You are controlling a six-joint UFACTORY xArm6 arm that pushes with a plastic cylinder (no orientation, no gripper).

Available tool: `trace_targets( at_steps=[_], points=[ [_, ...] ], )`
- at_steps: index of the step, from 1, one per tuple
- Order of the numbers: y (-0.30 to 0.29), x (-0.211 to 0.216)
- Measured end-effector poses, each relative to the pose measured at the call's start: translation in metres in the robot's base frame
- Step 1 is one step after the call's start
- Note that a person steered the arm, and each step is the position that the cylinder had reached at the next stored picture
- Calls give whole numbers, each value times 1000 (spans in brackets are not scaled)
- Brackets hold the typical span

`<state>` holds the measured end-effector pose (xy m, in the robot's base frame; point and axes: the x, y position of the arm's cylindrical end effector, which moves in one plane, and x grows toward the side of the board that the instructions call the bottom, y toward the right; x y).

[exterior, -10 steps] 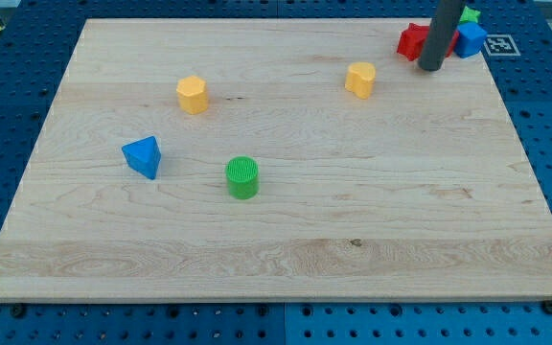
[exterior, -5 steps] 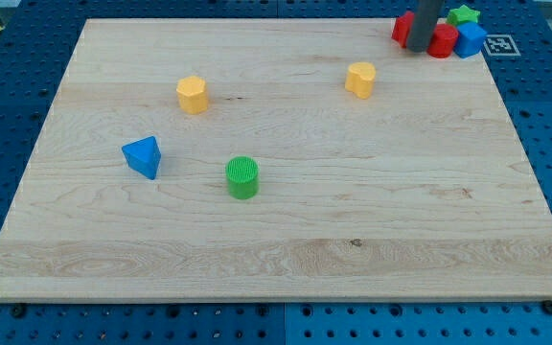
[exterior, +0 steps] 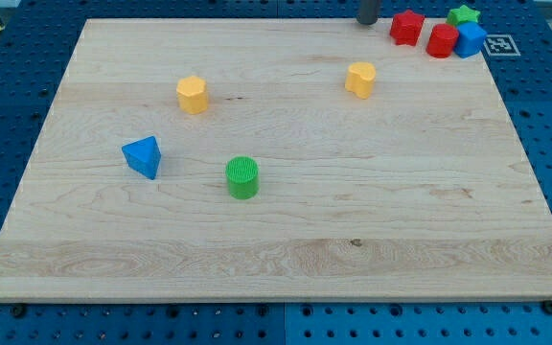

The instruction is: Push the red star to the top left side of the red circle

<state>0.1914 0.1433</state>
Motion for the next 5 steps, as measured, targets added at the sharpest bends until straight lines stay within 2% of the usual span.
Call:
trace_targets(
  at_steps=[4,5],
  points=[
    [50,0],
    [85,1]
  ],
)
